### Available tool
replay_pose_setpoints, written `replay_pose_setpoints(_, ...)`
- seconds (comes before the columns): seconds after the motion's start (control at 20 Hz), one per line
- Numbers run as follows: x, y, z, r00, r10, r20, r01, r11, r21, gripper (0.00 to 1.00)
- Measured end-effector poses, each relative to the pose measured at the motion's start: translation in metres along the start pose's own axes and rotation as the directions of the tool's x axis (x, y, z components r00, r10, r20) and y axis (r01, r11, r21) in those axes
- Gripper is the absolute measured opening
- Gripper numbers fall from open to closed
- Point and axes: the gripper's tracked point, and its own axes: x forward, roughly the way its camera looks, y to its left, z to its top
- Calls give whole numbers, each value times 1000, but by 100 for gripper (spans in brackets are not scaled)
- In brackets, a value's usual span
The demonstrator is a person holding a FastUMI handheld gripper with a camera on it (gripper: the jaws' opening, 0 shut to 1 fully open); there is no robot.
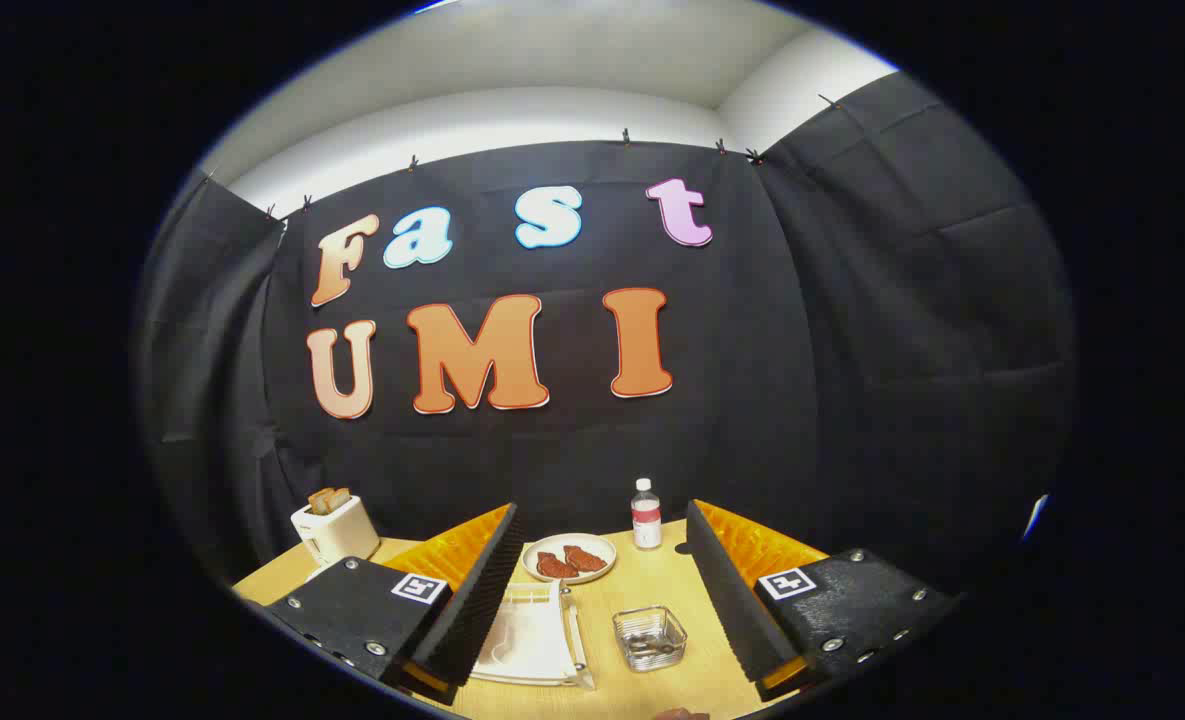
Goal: Take the plate from the dish rack, then take the spoon from the basket and place it into the plate.
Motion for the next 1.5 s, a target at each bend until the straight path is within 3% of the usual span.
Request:
replay_pose_setpoints(0.15,-21,20,-6,999,-41,-24,40,998,-47,97)
replay_pose_setpoints(0.4,-37,58,-13,997,-31,-65,27,998,-53,97)
replay_pose_setpoints(0.75,-15,94,11,998,44,-40,-46,997,-59,98)
replay_pose_setpoints(1.5,20,101,-11,987,114,-110,-120,991,-53,98)
